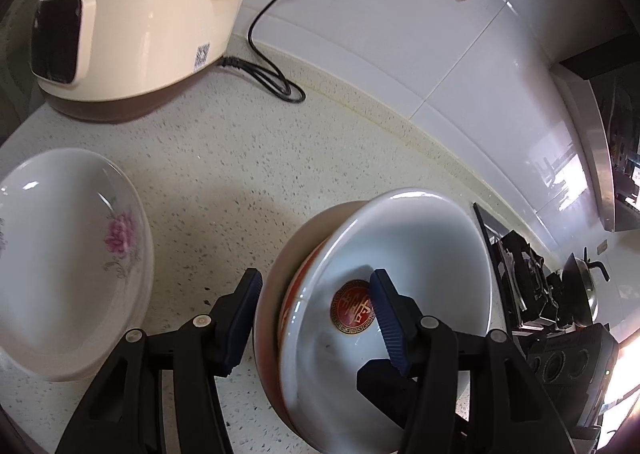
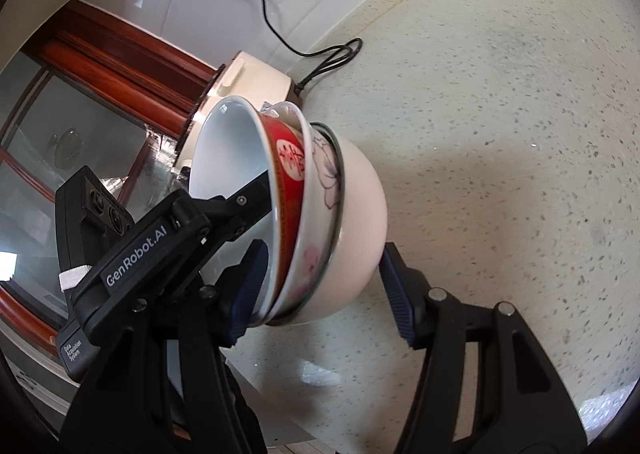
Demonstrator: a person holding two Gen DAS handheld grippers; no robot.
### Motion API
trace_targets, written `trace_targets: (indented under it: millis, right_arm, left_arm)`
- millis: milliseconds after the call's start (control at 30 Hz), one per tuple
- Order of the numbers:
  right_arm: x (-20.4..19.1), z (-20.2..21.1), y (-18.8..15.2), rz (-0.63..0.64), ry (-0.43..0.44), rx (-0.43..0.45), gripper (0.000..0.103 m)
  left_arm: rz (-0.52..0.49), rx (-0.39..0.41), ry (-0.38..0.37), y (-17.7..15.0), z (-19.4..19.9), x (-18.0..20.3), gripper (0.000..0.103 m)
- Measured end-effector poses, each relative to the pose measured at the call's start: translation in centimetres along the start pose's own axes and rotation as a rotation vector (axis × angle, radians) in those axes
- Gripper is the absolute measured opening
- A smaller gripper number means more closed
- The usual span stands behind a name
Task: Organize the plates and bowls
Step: 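Carry the nested bowl stack with the right tool over the flower plate stack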
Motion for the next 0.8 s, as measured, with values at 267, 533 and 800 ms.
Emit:
trace_targets:
  millis: [267, 533, 800]
  right_arm:
    - [-2.5, -0.8, -0.7, 0.030, 0.029, -0.017, 0.061]
    - [-5.3, -3.2, -1.8, 0.074, 0.039, -0.068, 0.061]
    - [-7.9, -6.9, -2.8, 0.103, 0.053, -0.134, 0.061]
  left_arm:
    - [0.005, 0.049, 0.005, 0.8, 2.4, -1.4, 0.057]
    - [0.045, 0.092, 0.033, 1.7, 4.0, -4.0, 0.059]
    - [0.098, 0.124, 0.081, 2.5, 5.5, -8.2, 0.060]
Point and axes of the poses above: each gripper's, at about its wrist camera, not at the fingertips, and z roughly against the way its jaws point, x to its right, y to its top, the point moved 6 cm from there along -z, roughly the way its jaws point, and after that the axes turned 7 degrees about -z, right-handed, at the moved point
